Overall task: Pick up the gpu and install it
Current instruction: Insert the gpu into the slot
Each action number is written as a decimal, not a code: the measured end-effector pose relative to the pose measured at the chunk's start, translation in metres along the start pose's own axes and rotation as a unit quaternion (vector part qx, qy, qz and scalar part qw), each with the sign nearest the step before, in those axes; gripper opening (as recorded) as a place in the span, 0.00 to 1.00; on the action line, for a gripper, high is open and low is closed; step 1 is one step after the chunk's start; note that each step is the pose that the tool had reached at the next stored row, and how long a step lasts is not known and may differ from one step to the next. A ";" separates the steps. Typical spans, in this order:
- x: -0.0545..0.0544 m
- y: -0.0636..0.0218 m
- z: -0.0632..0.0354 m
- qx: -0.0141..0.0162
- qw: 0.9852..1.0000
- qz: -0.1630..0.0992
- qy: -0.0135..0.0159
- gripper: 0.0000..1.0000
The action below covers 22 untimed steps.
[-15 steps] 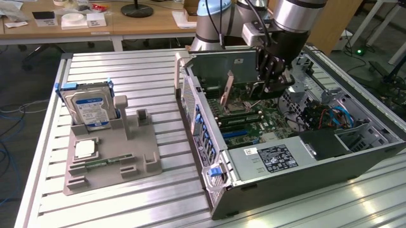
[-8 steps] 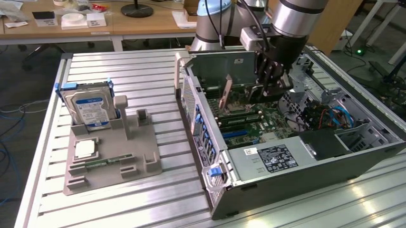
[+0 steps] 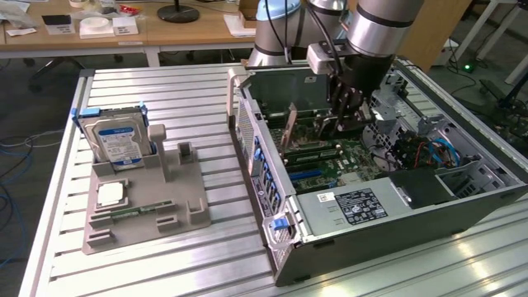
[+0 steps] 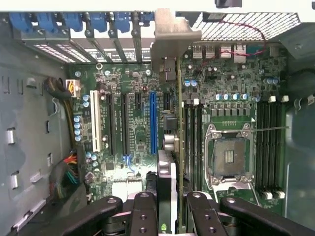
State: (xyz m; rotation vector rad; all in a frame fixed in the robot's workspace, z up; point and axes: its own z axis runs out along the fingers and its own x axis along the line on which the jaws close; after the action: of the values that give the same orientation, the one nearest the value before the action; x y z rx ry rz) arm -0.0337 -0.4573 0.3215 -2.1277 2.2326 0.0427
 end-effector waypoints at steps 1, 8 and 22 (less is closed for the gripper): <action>0.002 0.0000 0.0006 0.000 1.000 0.000 0.000 0.28; 0.006 0.0051 0.0083 0.000 1.000 0.001 0.000 0.28; 0.007 0.0116 0.0290 0.000 1.000 0.002 0.002 0.28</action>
State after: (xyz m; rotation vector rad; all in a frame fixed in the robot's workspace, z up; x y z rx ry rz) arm -0.0449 -0.4624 0.2919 -2.1253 2.2382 0.0393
